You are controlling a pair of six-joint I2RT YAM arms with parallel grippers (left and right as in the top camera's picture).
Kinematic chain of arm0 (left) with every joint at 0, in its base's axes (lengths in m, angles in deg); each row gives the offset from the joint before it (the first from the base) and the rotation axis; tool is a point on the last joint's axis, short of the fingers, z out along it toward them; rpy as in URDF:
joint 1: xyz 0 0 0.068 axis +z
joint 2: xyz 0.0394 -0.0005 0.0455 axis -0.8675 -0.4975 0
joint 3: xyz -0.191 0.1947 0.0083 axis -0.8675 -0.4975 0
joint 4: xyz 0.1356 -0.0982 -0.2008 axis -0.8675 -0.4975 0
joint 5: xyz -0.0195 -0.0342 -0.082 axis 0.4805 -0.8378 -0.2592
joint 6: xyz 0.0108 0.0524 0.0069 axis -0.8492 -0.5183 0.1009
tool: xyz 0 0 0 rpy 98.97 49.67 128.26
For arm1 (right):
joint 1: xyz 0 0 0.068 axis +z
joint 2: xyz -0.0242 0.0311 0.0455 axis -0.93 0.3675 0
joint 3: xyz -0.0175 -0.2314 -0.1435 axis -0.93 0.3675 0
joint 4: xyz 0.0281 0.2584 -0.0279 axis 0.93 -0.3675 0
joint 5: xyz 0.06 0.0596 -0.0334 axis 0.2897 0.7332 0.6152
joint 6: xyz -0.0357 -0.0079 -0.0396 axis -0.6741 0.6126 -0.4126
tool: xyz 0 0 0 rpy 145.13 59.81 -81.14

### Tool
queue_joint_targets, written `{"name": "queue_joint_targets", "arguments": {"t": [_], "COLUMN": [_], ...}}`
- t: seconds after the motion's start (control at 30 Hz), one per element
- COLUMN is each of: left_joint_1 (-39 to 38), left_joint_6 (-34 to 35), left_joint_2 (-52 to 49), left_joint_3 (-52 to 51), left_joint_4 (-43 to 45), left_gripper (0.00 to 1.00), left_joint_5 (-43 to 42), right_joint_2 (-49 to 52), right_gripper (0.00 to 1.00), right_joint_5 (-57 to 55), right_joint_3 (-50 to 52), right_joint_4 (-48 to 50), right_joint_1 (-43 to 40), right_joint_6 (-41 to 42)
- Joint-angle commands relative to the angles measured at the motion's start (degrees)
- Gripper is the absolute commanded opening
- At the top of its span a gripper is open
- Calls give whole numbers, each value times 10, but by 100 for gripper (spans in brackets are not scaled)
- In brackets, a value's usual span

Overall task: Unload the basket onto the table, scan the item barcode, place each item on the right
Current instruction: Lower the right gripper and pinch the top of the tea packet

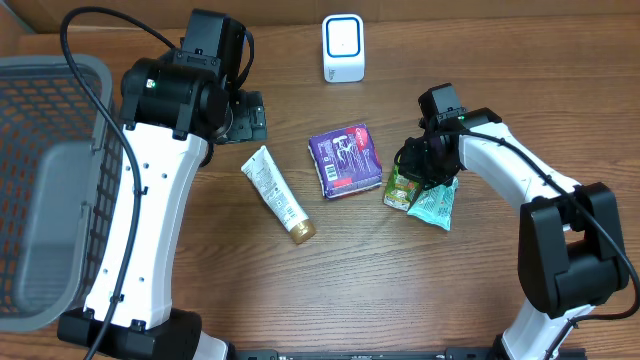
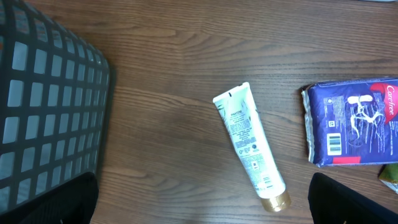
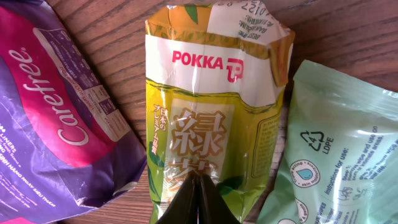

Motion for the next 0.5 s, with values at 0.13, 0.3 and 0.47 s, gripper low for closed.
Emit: {"name": "queue_joint_targets", "arguments": {"t": [0.13,0.3,0.47], "left_joint_1": [3,3,3], "left_joint_6": [-4,-4,-4], "left_joint_2": [0,0,0], "left_joint_3": [-5,-5,-5], "left_joint_4": [2,2,2], "left_gripper": [100,99,100], "left_joint_5": [8,8,8], "right_joint_2": [40,19,-46], "right_gripper": [6,16,35], "right_joint_5": [0,42,41], "right_joint_3": [13,-41,-73], "right_joint_4": [-9,-56,-63], "right_joint_1": [-15,-35,-55], "right_joint_6": [-42,-121,-120]}}
